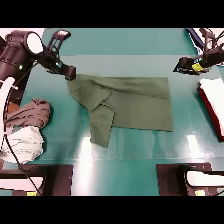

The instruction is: Fold the shirts.

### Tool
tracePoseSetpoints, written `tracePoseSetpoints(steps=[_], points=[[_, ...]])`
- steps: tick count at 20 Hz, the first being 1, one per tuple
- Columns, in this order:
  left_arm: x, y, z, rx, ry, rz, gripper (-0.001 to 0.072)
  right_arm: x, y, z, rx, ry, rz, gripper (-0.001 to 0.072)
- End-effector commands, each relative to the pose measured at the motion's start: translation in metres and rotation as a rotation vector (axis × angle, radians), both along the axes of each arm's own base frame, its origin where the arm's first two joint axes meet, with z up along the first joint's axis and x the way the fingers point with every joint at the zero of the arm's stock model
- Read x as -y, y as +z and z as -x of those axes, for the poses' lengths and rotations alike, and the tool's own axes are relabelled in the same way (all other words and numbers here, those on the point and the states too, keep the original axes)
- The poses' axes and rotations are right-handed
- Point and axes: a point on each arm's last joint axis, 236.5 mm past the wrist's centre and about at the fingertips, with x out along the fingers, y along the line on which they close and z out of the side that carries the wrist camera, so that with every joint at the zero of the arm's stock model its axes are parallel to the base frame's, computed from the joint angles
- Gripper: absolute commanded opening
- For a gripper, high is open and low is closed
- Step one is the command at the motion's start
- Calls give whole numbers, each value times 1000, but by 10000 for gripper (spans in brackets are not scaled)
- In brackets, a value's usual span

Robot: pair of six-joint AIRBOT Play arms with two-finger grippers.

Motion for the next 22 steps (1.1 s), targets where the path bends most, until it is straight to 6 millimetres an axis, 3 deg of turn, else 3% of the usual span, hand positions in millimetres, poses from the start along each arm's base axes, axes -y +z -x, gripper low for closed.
tracePoseSetpoints(steps=[1,3,4,5,8,11,14,16,19,22], points=[[8,36,-14,69,89,82,662,20,8,-10,61,-49,14,457],[59,43,5,-6,31,272,660,36,30,-4,105,-84,21,430],[81,39,17,-46,-8,309,600,43,40,-1,127,-101,24,430],[99,32,27,-65,-47,303,442,47,49,2,145,-111,28,430],[159,-6,59,-92,-176,240,428,53,69,9,188,-125,36,430],[203,-63,99,-170,-260,121,429,51,77,12,203,-123,38,430],[226,-116,122,-246,-273,20,429,48,72,19,171,-110,37,430],[225,-139,126,-288,-236,-16,429,47,69,22,155,-80,51,430],[216,-159,133,-350,-207,-65,429,47,68,24,149,-70,55,430],[220,-163,129,-342,-183,-50,430,47,68,23,154,-70,56,430]])
